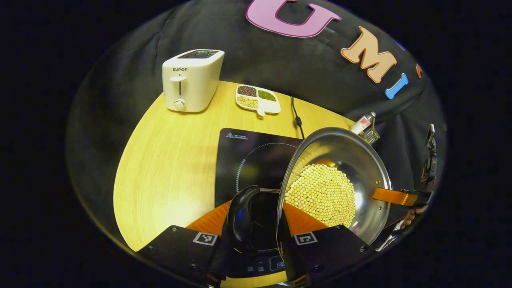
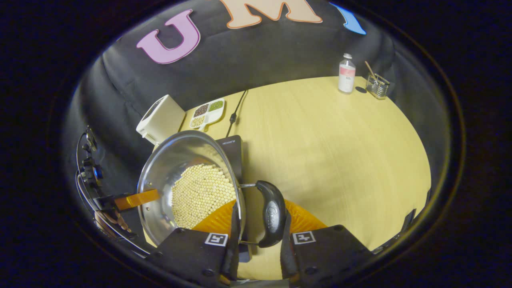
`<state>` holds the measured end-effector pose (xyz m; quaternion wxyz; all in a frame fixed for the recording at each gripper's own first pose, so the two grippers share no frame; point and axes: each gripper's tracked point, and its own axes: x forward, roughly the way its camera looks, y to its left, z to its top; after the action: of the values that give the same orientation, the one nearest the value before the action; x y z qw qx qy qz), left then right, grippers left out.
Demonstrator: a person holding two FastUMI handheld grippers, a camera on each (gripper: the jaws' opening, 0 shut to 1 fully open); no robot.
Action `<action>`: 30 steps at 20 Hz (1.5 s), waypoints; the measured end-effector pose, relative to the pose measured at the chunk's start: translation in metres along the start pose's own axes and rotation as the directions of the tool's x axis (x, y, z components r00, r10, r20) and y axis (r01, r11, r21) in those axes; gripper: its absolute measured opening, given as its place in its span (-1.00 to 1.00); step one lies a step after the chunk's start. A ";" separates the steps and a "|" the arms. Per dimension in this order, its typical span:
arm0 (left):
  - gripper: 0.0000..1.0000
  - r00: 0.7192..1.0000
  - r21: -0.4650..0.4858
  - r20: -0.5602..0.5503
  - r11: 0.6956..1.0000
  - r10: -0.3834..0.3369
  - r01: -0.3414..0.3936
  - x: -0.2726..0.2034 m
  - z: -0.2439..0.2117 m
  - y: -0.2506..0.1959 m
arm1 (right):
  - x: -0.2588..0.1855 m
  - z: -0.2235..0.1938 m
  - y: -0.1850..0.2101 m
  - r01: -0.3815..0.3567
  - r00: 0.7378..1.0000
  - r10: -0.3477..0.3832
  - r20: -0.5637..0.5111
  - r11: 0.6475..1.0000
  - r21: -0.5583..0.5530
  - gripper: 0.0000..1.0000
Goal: First push the handle of the pot to place it horizontally, then grasp the pot with both hands and set it on the induction cooktop.
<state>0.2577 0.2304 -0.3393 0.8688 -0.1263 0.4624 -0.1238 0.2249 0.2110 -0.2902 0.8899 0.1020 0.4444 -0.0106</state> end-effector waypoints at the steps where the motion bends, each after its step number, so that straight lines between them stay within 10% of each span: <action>1: 0.10 1.000 0.001 -0.002 1.000 0.000 0.000 0.004 0.003 0.006 | 0.005 0.001 0.006 0.003 1.000 -0.003 -0.006 1.000 0.002 -0.13; 17: 0.32 0.989 0.103 0.062 0.985 0.132 -0.138 0.032 0.044 0.053 | 0.063 0.014 0.034 -0.015 0.996 0.017 -0.086 0.999 0.028 -0.12; 22: 0.34 0.998 -0.120 -0.067 0.993 0.008 -0.016 0.045 -0.002 0.034 | 0.068 0.010 0.033 -0.005 0.995 0.008 -0.099 1.000 0.030 -0.14; 27: 0.35 0.998 -0.151 -0.017 0.987 0.055 -0.057 0.053 -0.001 0.039 | 0.068 0.006 0.033 0.014 0.996 -0.012 -0.089 1.000 0.023 0.05; 30: 0.72 0.992 -0.074 -0.022 0.989 0.125 -0.126 0.045 -0.001 0.050 | 0.064 0.001 0.030 0.038 0.997 -0.037 -0.073 0.999 0.014 0.11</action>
<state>0.2862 0.2628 -0.3910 0.8656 -0.1286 0.4811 -0.0527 0.2676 0.2448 -0.3350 0.8721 0.1007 0.4781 -0.0268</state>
